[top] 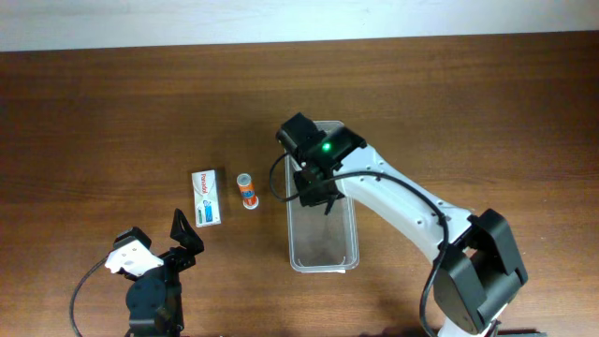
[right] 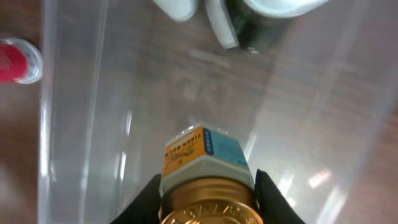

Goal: Pack container
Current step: 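Carry the gold jar into the container and lower it down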

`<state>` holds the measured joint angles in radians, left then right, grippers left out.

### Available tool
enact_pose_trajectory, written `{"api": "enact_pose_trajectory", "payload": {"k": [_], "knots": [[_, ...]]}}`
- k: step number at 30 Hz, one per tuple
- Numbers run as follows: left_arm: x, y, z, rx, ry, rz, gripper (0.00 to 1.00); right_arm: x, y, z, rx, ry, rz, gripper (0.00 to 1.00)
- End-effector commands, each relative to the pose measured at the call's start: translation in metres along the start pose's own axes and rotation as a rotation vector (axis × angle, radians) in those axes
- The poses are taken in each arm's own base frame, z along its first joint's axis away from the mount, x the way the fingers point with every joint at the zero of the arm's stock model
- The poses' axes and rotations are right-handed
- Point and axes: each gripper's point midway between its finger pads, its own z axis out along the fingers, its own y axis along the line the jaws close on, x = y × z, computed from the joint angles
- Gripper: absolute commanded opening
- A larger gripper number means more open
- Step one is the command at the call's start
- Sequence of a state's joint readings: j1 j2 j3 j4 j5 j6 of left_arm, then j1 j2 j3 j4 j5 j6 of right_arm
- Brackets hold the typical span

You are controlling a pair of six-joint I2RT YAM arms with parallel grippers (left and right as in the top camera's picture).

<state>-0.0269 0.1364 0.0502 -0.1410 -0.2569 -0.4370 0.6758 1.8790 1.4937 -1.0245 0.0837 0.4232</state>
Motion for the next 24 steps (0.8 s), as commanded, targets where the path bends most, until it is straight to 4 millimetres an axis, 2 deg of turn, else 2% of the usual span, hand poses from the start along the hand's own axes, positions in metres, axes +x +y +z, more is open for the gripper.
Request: {"api": "enact_pose_trajectory", "payload": {"k": [1,5,17,24], "knots": [[0.002,-0.001,0.000,0.011,0.004,0.013,0.99,0.015,0.009,0.010,-0.026,0.011,0.011,0.22],[0.002,-0.001,0.000,0.011,0.004,0.013,0.99,0.021,0.011,0.024,-0.031,0.011,0.027,0.22],[0.002,-0.001,0.000,0.011,0.004,0.013,0.99,0.019,0.011,0.032,-0.038,-0.013,0.030,0.22],[0.002,-0.001,0.000,0.011,0.004,0.013,0.99,0.010,-0.007,0.033,0.017,-0.041,0.077,0.26]]}}
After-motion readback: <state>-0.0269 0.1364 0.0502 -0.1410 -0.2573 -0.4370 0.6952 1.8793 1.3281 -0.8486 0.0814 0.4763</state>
